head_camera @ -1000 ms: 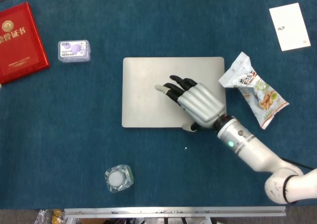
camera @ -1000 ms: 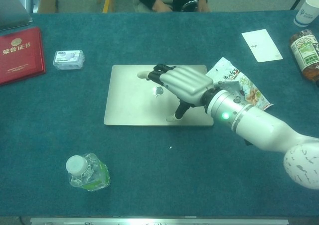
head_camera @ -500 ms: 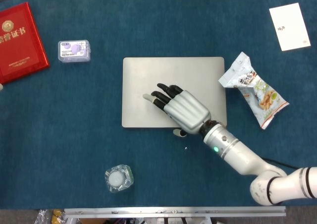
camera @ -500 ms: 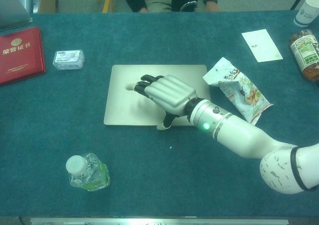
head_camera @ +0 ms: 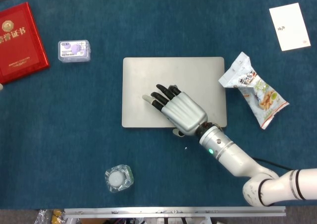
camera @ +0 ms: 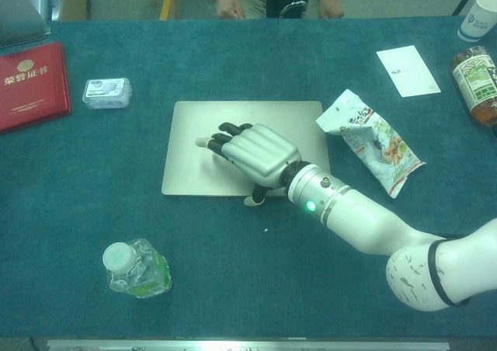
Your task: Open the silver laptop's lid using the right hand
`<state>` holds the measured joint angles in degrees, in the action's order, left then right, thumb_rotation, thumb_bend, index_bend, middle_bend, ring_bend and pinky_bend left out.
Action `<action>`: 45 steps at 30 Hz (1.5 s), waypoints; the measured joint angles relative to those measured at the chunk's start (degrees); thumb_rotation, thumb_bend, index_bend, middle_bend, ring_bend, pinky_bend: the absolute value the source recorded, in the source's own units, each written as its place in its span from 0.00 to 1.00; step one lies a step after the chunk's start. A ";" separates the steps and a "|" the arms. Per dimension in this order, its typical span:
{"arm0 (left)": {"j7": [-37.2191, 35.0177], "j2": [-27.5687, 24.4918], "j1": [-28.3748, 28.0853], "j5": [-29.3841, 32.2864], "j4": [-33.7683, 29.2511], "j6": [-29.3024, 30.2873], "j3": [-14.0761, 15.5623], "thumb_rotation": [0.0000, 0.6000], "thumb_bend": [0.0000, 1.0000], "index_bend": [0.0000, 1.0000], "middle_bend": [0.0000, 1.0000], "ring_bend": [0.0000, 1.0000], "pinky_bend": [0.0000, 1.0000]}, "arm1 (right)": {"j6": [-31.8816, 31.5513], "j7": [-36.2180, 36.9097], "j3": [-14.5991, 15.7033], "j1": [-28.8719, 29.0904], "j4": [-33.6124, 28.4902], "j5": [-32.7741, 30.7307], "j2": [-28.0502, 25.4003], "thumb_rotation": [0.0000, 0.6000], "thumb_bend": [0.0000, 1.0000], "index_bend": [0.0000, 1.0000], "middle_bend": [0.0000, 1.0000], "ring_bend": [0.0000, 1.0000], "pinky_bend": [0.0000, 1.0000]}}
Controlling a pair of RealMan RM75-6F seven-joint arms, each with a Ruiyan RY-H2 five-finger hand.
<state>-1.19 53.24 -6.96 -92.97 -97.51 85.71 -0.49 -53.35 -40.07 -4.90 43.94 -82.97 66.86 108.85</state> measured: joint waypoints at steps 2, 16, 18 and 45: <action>-0.22 0.08 0.02 0.11 0.22 0.04 -0.02 1.00 0.42 0.34 0.29 0.22 0.21 | -0.17 -0.27 0.05 0.10 0.63 0.01 0.37 1.00 0.00 0.10 0.16 0.03 0.19; -0.63 0.40 -0.17 -0.32 0.88 -0.07 0.18 1.00 0.42 0.34 0.29 0.22 0.21 | -0.49 -0.21 0.01 0.47 3.03 0.12 1.78 1.00 0.00 0.10 0.16 0.03 0.19; -0.61 0.41 -0.25 -0.31 0.90 -0.10 0.12 1.00 0.42 0.34 0.29 0.22 0.21 | -0.56 -0.16 -0.06 0.48 3.04 0.14 1.76 1.00 0.01 0.10 0.16 0.03 0.19; -1.44 0.40 -0.46 0.00 1.46 -0.18 0.03 1.00 0.42 0.34 0.29 0.22 0.21 | -2.44 -0.23 -1.62 1.07 -1.01 1.42 -0.43 1.00 0.29 0.10 0.16 0.03 0.19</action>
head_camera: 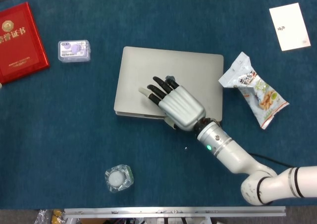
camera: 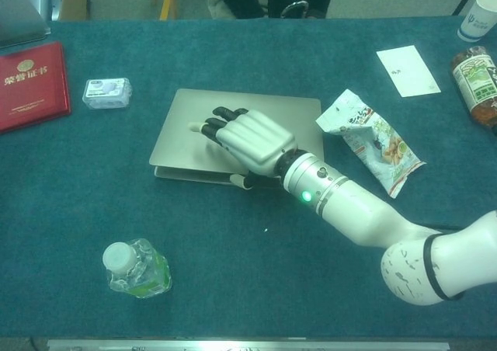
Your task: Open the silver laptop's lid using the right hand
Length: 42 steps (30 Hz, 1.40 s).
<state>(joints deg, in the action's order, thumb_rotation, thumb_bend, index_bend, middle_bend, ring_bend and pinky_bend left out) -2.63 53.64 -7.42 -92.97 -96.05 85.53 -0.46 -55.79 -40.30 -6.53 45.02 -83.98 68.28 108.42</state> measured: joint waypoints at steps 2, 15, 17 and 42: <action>-0.12 -0.07 -0.07 0.06 0.03 -0.19 0.04 1.00 0.42 0.34 0.29 0.22 0.21 | -0.36 -0.11 -0.31 0.00 -0.67 0.00 -0.42 1.00 0.29 0.10 0.16 0.03 0.19; -1.21 -0.14 -0.74 0.15 0.81 -2.02 0.52 1.00 0.42 0.38 0.33 0.23 0.21 | -2.33 -2.24 -1.69 0.37 -4.45 -0.18 -3.43 1.00 0.29 0.10 0.16 0.03 0.19; -1.49 -0.15 -0.95 0.13 0.96 -2.63 0.69 1.00 0.42 0.39 0.35 0.23 0.21 | -2.62 -2.65 -1.78 0.42 -4.97 -0.28 -3.79 1.00 0.29 0.10 0.16 0.03 0.19; -5.64 3.87 -8.82 -7.95 5.46 -12.24 3.92 1.00 0.42 0.42 0.42 0.31 0.22 | -4.46 -5.42 -2.81 1.85 -6.96 -1.26 -5.19 1.00 0.29 0.10 0.16 0.03 0.19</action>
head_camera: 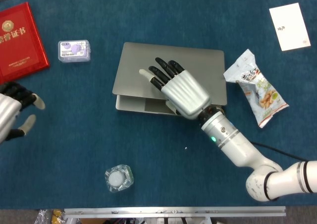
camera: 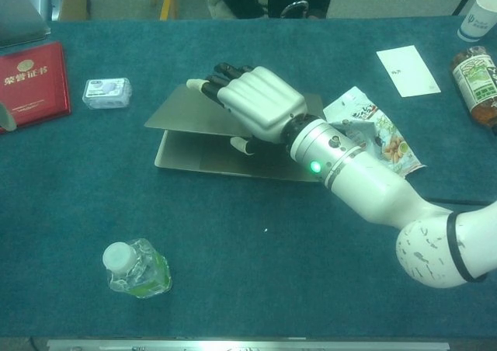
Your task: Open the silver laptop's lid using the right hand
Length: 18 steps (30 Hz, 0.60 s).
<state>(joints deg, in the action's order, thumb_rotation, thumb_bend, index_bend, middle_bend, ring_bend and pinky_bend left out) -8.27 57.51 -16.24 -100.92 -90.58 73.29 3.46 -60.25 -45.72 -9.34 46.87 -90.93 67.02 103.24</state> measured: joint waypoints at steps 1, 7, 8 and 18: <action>-0.18 0.25 -0.36 -0.31 0.28 -0.43 0.20 1.00 0.42 0.42 0.42 0.31 0.22 | -0.06 -0.08 -0.04 0.05 -0.05 -0.09 -0.03 1.00 0.29 0.10 0.16 0.03 0.19; -1.97 2.32 -2.74 -1.92 2.25 -3.07 1.44 1.00 0.42 0.42 0.40 0.31 0.22 | -0.35 -0.41 -0.32 0.34 -0.11 -0.57 -0.17 1.00 0.29 0.10 0.16 0.03 0.19; -2.45 2.78 -3.27 -2.24 2.63 -3.54 1.64 1.00 0.42 0.41 0.40 0.31 0.22 | -0.37 -0.48 -0.33 0.41 -0.07 -0.59 -0.18 1.00 0.29 0.10 0.16 0.03 0.19; -4.69 6.59 -7.48 -5.12 4.22 -7.13 3.40 1.00 0.42 0.38 0.34 0.31 0.22 | -0.71 -0.86 -0.57 0.97 0.13 -1.01 -0.05 1.00 0.29 0.10 0.16 0.03 0.19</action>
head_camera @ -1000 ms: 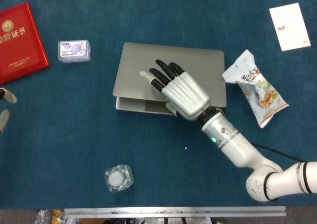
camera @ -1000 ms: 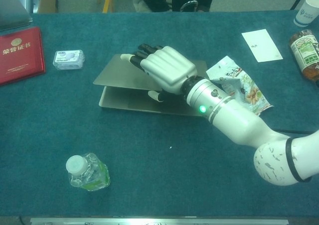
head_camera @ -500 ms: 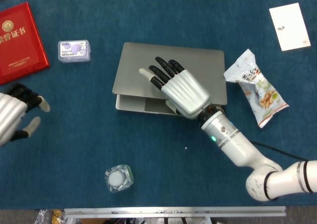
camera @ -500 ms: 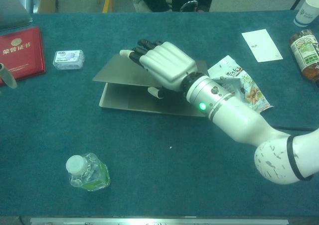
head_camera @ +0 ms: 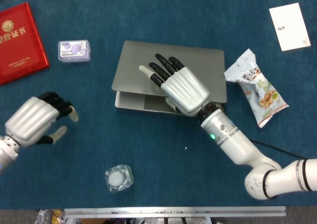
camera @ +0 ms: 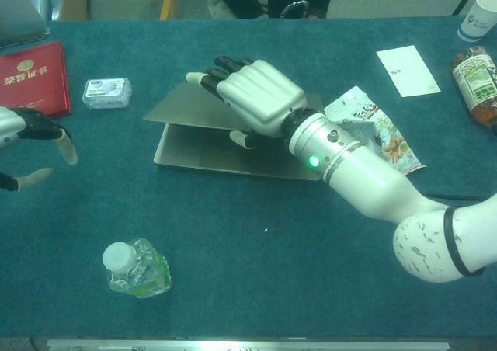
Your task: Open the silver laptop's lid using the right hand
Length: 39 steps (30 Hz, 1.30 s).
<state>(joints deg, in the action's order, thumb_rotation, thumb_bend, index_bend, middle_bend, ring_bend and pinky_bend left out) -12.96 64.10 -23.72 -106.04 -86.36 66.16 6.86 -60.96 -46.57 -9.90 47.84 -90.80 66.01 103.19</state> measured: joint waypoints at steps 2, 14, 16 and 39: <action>-0.39 1.01 -0.82 -0.40 0.40 -0.63 0.28 1.00 0.42 0.38 0.34 0.31 0.22 | -0.21 0.02 -0.16 0.09 -0.06 0.01 0.03 1.00 0.29 0.10 0.16 0.03 0.19; -2.29 5.50 -5.14 -0.95 2.77 -3.28 0.96 1.00 0.42 0.36 0.30 0.29 0.22 | -0.84 -0.66 -0.13 0.43 -0.57 -0.27 -0.32 1.00 0.29 0.10 0.16 0.03 0.19; -2.53 6.07 -5.73 -0.99 3.14 -3.56 1.10 1.00 0.42 0.36 0.30 0.29 0.22 | -0.93 -0.71 -0.14 0.50 -0.54 -0.29 -0.32 1.00 0.29 0.10 0.16 0.03 0.19; -4.87 13.12 -12.06 0.41 8.29 -7.60 2.02 1.00 0.42 0.26 0.16 0.17 0.20 | -1.55 -1.11 -0.51 1.19 -0.45 -1.08 -0.40 1.00 0.29 0.10 0.16 0.03 0.19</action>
<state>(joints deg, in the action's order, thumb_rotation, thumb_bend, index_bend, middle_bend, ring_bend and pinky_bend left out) -17.83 77.21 -35.78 -105.63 -78.06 58.55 8.88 -62.51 -47.69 -10.42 49.03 -91.25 64.93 102.78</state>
